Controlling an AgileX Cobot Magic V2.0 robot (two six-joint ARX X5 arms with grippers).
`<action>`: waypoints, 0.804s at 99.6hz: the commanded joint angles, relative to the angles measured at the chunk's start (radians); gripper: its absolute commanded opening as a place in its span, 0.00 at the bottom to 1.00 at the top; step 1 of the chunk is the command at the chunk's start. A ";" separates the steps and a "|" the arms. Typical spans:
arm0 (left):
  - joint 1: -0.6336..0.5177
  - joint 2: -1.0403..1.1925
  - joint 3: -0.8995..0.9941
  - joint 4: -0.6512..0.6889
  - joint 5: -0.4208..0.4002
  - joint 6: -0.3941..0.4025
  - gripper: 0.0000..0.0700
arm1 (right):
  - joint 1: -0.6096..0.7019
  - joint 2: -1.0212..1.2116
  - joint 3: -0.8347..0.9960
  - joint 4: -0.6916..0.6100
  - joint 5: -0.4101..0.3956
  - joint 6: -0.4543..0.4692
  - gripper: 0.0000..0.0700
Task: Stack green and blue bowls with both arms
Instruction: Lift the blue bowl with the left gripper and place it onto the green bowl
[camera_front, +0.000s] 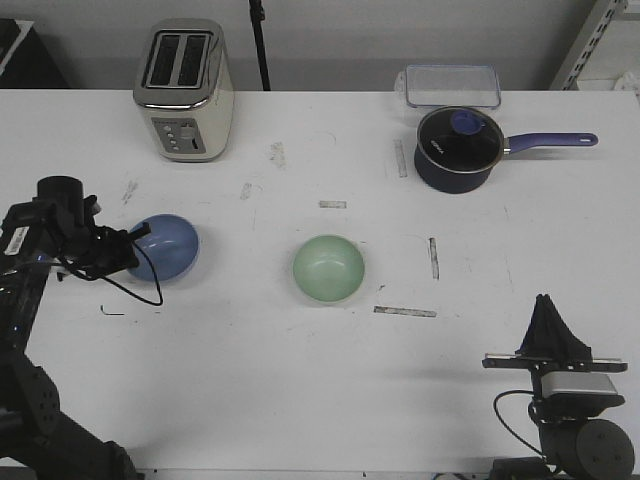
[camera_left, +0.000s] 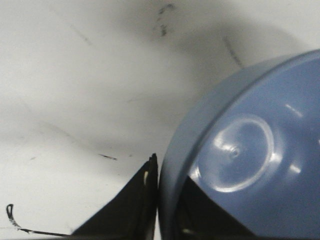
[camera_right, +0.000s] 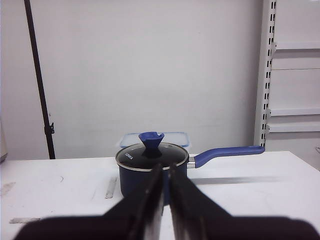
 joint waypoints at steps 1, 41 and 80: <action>-0.035 -0.003 0.060 -0.026 0.011 -0.010 0.00 | 0.001 -0.005 0.005 0.007 0.000 -0.004 0.01; -0.461 0.040 0.285 -0.005 0.011 -0.171 0.00 | 0.001 -0.005 0.005 0.007 0.000 -0.004 0.01; -0.723 0.172 0.300 0.136 0.010 -0.272 0.00 | 0.001 -0.005 0.005 0.007 0.000 -0.004 0.01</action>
